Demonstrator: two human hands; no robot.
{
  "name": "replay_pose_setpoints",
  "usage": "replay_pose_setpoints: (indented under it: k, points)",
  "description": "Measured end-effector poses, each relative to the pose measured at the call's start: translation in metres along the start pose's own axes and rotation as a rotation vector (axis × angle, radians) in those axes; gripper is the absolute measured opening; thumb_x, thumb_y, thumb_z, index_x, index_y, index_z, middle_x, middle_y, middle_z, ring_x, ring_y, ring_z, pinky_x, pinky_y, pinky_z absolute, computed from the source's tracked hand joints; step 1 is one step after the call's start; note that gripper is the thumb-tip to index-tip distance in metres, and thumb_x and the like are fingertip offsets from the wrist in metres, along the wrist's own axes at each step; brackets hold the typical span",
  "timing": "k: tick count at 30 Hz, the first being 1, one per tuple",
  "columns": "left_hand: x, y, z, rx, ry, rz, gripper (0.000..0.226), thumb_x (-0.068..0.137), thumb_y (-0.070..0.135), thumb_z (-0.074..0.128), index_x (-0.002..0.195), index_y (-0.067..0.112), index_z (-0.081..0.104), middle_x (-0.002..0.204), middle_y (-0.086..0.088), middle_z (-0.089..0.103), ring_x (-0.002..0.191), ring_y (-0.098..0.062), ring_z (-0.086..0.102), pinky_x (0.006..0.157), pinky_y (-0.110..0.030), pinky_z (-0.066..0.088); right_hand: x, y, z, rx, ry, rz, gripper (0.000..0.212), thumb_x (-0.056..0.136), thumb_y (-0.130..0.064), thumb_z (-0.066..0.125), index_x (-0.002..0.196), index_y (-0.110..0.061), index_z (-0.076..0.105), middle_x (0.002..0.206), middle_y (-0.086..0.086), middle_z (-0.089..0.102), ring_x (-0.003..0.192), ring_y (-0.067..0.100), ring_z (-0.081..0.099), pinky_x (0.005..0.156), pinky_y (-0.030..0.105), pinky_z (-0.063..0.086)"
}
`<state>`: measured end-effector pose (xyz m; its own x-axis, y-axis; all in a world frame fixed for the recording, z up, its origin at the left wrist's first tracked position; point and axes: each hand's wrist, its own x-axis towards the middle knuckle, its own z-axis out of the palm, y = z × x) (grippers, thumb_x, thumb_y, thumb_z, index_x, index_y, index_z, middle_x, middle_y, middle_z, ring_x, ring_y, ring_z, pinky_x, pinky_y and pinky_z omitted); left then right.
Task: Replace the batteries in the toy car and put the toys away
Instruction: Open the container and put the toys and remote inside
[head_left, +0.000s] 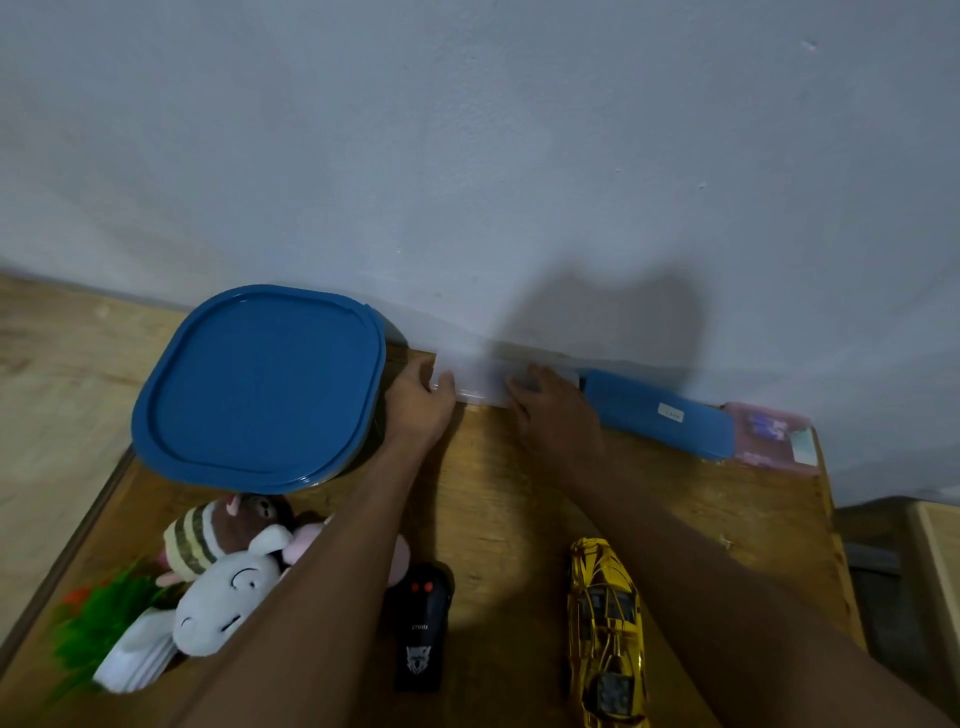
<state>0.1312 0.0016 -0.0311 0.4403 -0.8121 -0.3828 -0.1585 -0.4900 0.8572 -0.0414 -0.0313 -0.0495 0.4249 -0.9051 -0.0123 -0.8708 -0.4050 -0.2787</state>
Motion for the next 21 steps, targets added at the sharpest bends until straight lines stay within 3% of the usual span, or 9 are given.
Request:
replay_pose_setpoints:
  k: [3,5,11,16,19,21]
  points:
    - [-0.001,-0.001,0.004,0.079,0.009,0.070,0.035,0.097,0.018,0.060,0.131,0.012,0.056,0.116,-0.002,0.062,0.106,-0.016,0.058,0.089,-0.026,0.047,-0.002,0.001,-0.001,0.017,-0.046,-0.009,0.035,0.098,-0.025,0.049,0.131,-0.015,0.058,0.145,0.018,0.044,0.136,0.033,0.038,0.107,0.049,0.038]
    - [0.000,-0.004,0.005,0.100,0.015,0.055,0.034,0.096,0.018,0.061,0.129,0.013,0.058,0.116,-0.005,0.063,0.106,-0.017,0.060,0.085,-0.025,0.047,-0.005,0.001,-0.002,0.028,-0.071,-0.013,0.039,0.099,-0.024,0.046,0.136,-0.015,0.052,0.151,0.017,0.036,0.141,0.032,0.030,0.112,0.050,0.032]
    - [0.004,-0.009,0.010,0.114,0.049,0.024,0.048,0.096,0.024,0.061,0.142,0.014,0.048,0.135,-0.008,0.052,0.121,-0.020,0.052,0.100,-0.034,0.046,-0.005,0.000,0.003,-0.001,-0.078,-0.003,0.042,0.099,-0.020,0.045,0.141,-0.015,0.046,0.155,0.017,0.027,0.145,0.032,0.022,0.117,0.048,0.019]
    - [0.012,-0.010,0.015,0.108,0.059,0.003,0.050,0.097,0.024,0.060,0.143,0.015,0.046,0.139,-0.009,0.049,0.124,-0.022,0.051,0.105,-0.037,0.045,-0.003,0.003,0.003,-0.038,-0.015,-0.037,0.041,0.090,-0.011,0.060,0.130,-0.011,0.058,0.143,0.024,0.044,0.134,0.041,0.040,0.107,0.056,0.033]
    - [0.015,-0.008,0.017,0.104,0.061,-0.008,0.050,0.097,0.025,0.060,0.144,0.014,0.046,0.141,-0.010,0.049,0.126,-0.022,0.050,0.106,-0.037,0.044,0.001,0.001,-0.003,-0.048,-0.081,-0.033,0.045,0.094,-0.009,0.053,0.139,-0.011,0.049,0.151,0.021,0.033,0.142,0.037,0.027,0.112,0.052,0.027]
    - [0.016,-0.003,0.018,0.118,0.049,-0.019,0.052,0.097,0.026,0.059,0.145,0.012,0.044,0.144,-0.012,0.047,0.128,-0.024,0.049,0.108,-0.039,0.043,0.006,0.003,-0.005,-0.045,-0.073,-0.035,0.041,0.095,-0.011,0.052,0.136,-0.012,0.052,0.150,0.019,0.036,0.140,0.034,0.031,0.112,0.050,0.032]
